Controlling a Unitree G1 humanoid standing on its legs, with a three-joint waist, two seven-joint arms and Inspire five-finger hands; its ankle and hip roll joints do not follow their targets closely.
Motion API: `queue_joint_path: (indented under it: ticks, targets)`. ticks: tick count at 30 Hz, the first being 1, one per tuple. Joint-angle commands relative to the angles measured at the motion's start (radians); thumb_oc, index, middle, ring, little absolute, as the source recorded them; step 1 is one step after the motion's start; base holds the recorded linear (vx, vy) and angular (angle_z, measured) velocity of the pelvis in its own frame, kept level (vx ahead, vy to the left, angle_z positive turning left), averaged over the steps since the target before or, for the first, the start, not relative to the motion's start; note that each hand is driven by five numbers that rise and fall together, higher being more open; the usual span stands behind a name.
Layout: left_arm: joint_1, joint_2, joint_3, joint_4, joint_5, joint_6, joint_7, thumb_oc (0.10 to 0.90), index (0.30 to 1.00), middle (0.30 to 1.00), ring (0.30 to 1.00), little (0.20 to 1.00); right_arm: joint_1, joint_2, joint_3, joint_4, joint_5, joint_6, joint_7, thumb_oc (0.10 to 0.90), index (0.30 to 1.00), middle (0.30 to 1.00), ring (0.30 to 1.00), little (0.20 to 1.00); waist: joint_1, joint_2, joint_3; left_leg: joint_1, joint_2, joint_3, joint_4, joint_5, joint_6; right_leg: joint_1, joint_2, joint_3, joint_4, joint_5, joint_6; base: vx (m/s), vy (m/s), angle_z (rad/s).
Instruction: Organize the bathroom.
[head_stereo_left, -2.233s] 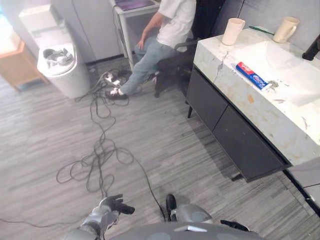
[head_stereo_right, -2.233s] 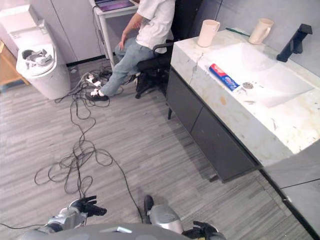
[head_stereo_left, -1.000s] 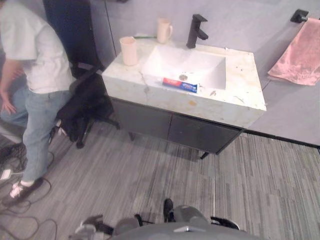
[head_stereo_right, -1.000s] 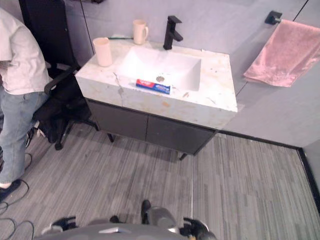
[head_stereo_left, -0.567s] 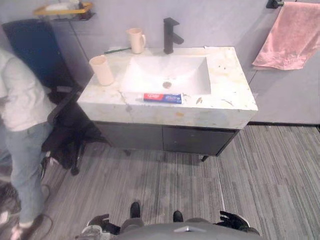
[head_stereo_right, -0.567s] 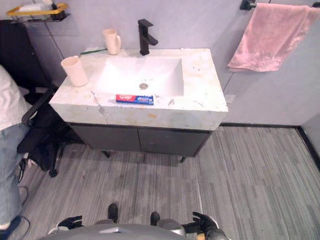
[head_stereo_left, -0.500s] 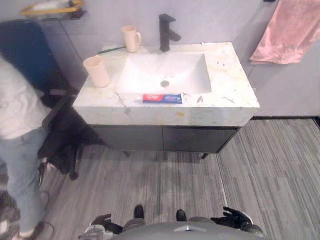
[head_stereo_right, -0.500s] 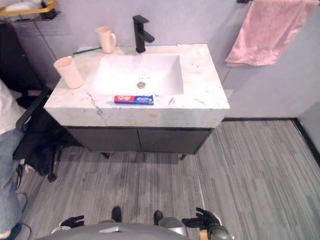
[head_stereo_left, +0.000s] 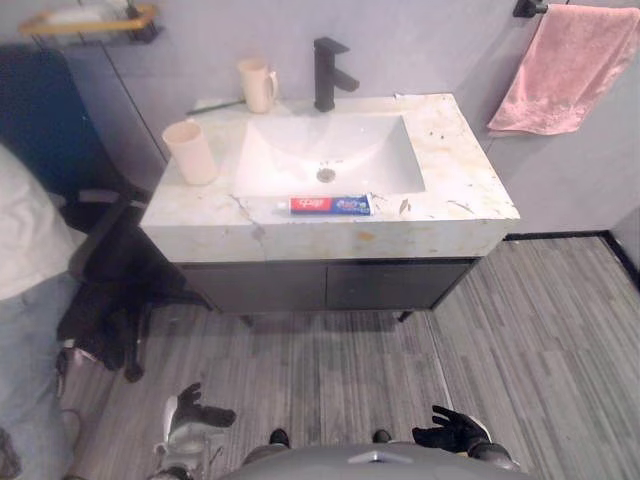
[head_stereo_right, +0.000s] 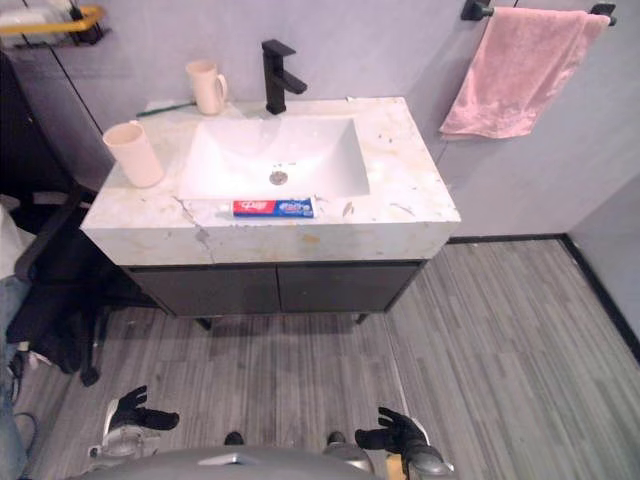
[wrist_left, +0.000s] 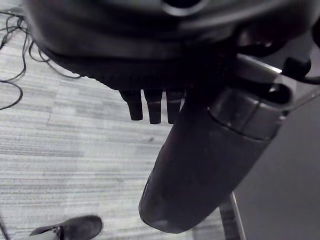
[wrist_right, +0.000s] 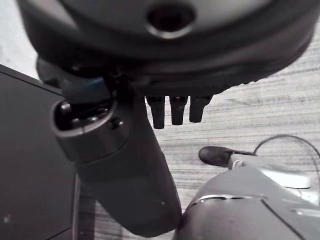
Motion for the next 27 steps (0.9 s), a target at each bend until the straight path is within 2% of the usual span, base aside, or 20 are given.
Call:
queue_joint_path:
  ticks: [1,2,3,5,7,8,11,12,14,16,17,18,20,21,22,23,24,25,26,27]
  targets:
    - [-0.06,0.073,0.052,-0.059,0.11,-0.112,0.289,0.8,0.9,0.9,0.9,0.9,-0.035,0.011,0.039,0.009,0.04,0.006,0.0,0.8,0.9,0.9,0.9,0.9,0.019,-0.061,-0.01,-0.063,0.002,-0.063,0.003,0.012,0.009,-0.027,-0.029,0.003,0.078,-0.083,-0.033,0.0,0.0,0.0]
    - [-0.06,0.076,0.055,-0.07,0.133,-0.115,0.321,0.8,0.9,0.9,0.9,0.9,-0.034,0.011,0.04,0.008,0.042,0.01,0.0,0.8,0.9,0.9,0.9,0.9,0.021,-0.061,-0.01,-0.062,0.001,-0.065,0.003,0.012,0.008,-0.025,-0.029,0.002,0.076,-0.082,-0.034,-0.04,0.007,0.08]
    - [-0.066,0.094,0.062,-0.158,0.238,-0.102,0.438,0.8,0.9,0.9,0.9,0.9,-0.032,0.013,0.041,0.004,0.06,0.023,-0.005,0.8,0.9,0.9,0.9,0.9,0.031,-0.064,-0.011,-0.065,-0.002,-0.077,0.002,0.012,0.006,-0.021,-0.03,-0.002,0.065,-0.075,-0.033,-0.05,-0.009,0.15]
    - [-0.069,0.119,0.062,-0.283,0.374,-0.067,0.558,0.8,0.9,0.9,0.9,0.9,-0.028,0.016,0.041,0.003,0.073,0.033,-0.009,0.8,0.9,0.9,0.9,0.9,0.042,-0.067,-0.012,-0.068,-0.005,-0.087,0.002,0.011,0.003,-0.017,-0.032,-0.007,0.052,-0.067,-0.033,-0.06,-0.017,0.2]
    - [-0.063,0.193,0.05,-0.528,0.47,0.009,0.629,0.8,0.9,0.9,0.9,0.9,-0.021,0.018,0.037,0.0,0.096,0.04,-0.014,0.8,0.9,0.9,0.9,0.9,0.06,-0.07,-0.01,-0.074,-0.01,-0.105,0.002,0.01,0.0,-0.012,-0.032,-0.016,0.037,-0.059,-0.034,-0.07,-0.02,0.16]
    - [-0.057,0.245,0.05,-0.644,0.534,-0.004,0.672,0.8,0.9,0.9,0.9,0.9,-0.015,0.018,0.031,-0.003,0.106,0.042,-0.016,0.8,0.9,0.9,0.9,0.9,0.071,-0.071,-0.009,-0.079,-0.012,-0.115,0.002,0.011,-0.001,-0.01,-0.033,-0.021,0.03,-0.054,-0.034,-0.07,-0.015,0.22]
    - [-0.048,0.307,0.097,-0.806,0.614,-0.029,0.663,0.8,0.9,0.9,0.9,0.9,-0.005,0.022,0.021,-0.007,0.115,0.038,-0.02,0.8,0.9,0.9,0.9,0.9,0.085,-0.071,-0.008,-0.083,-0.016,-0.128,0.002,0.009,-0.002,-0.006,-0.033,-0.029,0.018,-0.048,-0.034,-0.05,-0.011,0.24]
    - [-0.038,0.351,0.153,-0.953,0.63,-0.076,0.593,0.8,0.9,0.9,0.9,0.9,0.007,0.025,0.009,-0.012,0.12,0.029,-0.021,0.8,0.9,0.9,0.9,0.9,0.093,-0.071,-0.009,-0.085,-0.019,-0.138,0.002,0.006,-0.002,-0.001,-0.035,-0.037,0.011,-0.044,-0.032,-0.05,-0.012,0.13]
    - [-0.042,0.403,0.201,-1.088,0.642,-0.122,0.496,0.8,0.9,0.9,0.9,0.9,0.021,0.028,0.001,-0.013,0.121,0.013,-0.022,0.8,0.9,0.9,0.9,0.9,0.097,-0.07,-0.013,-0.086,-0.021,-0.142,0.002,0.004,-0.001,0.004,-0.036,-0.044,0.006,-0.043,-0.03,-0.04,-0.01,0.18]
    - [-0.058,0.444,0.225,-1.17,0.64,-0.111,0.44,0.8,0.9,0.9,0.9,0.9,0.026,0.03,0.0,-0.01,0.118,0.004,-0.023,0.8,0.9,0.9,0.9,0.9,0.093,-0.069,-0.019,-0.084,-0.021,-0.141,0.002,0.002,-0.001,0.006,-0.038,-0.046,0.002,-0.042,-0.026,-0.02,-0.002,0.07]
    - [-0.088,0.488,0.24,-1.242,0.606,-0.103,0.341,0.8,0.9,0.9,0.9,0.9,0.027,0.029,0.0,-0.005,0.109,0.001,-0.021,0.8,0.9,0.9,0.9,0.9,0.089,-0.065,-0.026,-0.083,-0.02,-0.137,0.002,0.001,-0.003,0.008,-0.04,-0.048,0.0,-0.041,-0.022,-0.03,0.003,0.05]
    - [-0.092,0.494,0.244,-1.255,0.598,-0.09,0.32,0.8,0.9,0.9,0.9,0.9,0.026,0.029,0.0,-0.005,0.107,0.001,-0.021,0.8,0.9,0.9,0.9,0.9,0.088,-0.065,-0.027,-0.083,-0.02,-0.136,0.002,0.001,-0.003,0.008,-0.04,-0.047,0.0,-0.041,-0.022,0.0,0.0,0.0]
    - [-0.158,0.568,0.214,-1.327,0.525,-0.021,0.179,0.8,0.9,0.9,0.9,0.9,0.026,0.021,0.005,0.0,0.087,0.002,-0.017,0.8,0.9,0.9,0.9,0.9,0.073,-0.056,-0.038,-0.079,-0.017,-0.127,0.002,0.001,-0.005,0.009,-0.042,-0.043,0.0,-0.042,-0.015,0.0,0.0,0.0]
    - [-0.163,0.574,0.211,-1.333,0.515,-0.017,0.156,0.8,0.9,0.9,0.9,0.9,0.026,0.02,0.005,0.0,0.085,0.003,-0.016,0.8,0.9,0.9,0.9,0.9,0.073,-0.056,-0.039,-0.079,-0.016,-0.126,0.002,0.001,-0.005,0.009,-0.042,-0.042,-0.001,-0.042,-0.015,0.0,0.0,0.0]
    - [-0.216,0.613,0.196,-1.381,0.468,0.04,0.068,0.8,0.9,0.9,0.9,0.9,0.026,0.018,0.014,0.004,0.076,0.002,-0.017,0.8,0.9,0.9,0.9,0.9,0.065,-0.05,-0.045,-0.075,-0.015,-0.122,0.002,0.001,-0.005,0.013,-0.041,-0.038,0.0,-0.046,-0.014,0.0,0.0,0.0]
    - [-0.223,0.619,0.192,-1.388,0.467,0.049,0.059,0.8,0.9,0.9,0.9,0.9,0.026,0.018,0.014,0.005,0.076,0.002,-0.017,0.8,0.9,0.9,0.9,0.9,0.065,-0.05,-0.045,-0.074,-0.014,-0.122,0.002,0.001,-0.005,0.013,-0.041,-0.037,0.001,-0.046,-0.014,0.0,0.0,0.0]
    - [-0.285,0.681,0.179,-1.424,0.455,0.109,-0.06,0.8,0.9,0.9,0.9,0.9,0.021,0.011,0.014,0.01,0.064,0.012,-0.016,0.8,0.9,0.9,0.9,0.9,0.055,-0.042,-0.054,-0.07,-0.011,-0.114,0.002,0.0,-0.006,0.016,-0.041,-0.033,0.002,-0.05,-0.012,0.0,0.0,0.0]
    - [-0.296,0.694,0.177,-1.429,0.442,0.116,-0.078,0.8,0.9,0.9,0.9,0.9,0.021,0.011,0.014,0.012,0.061,0.013,-0.015,0.8,0.9,0.9,0.9,0.9,0.055,-0.042,-0.054,-0.069,-0.01,-0.113,0.002,0.0,-0.006,0.017,-0.041,-0.032,0.003,-0.05,-0.011,0.0,0.0,0.0]
    - [-0.337,0.736,0.173,-1.45,0.381,0.143,-0.199,0.8,0.9,0.9,0.9,0.9,0.018,0.003,0.012,0.015,0.05,0.024,-0.009,0.8,0.9,0.9,0.9,0.9,0.05,-0.037,-0.059,-0.066,-0.008,-0.11,0.002,0.003,-0.01,0.017,-0.04,-0.027,0.006,-0.052,-0.009,-0.01,0.013,-0.04]
    - [-0.347,0.752,0.174,-1.453,0.365,0.15,-0.23,0.8,0.9,0.9,0.9,0.9,0.018,0.0,0.011,0.015,0.045,0.027,-0.008,0.8,0.9,0.9,0.9,0.9,0.049,-0.034,-0.06,-0.065,-0.007,-0.108,0.002,0.003,-0.01,0.017,-0.04,-0.025,0.008,-0.054,-0.01,-0.02,0.017,-0.05]
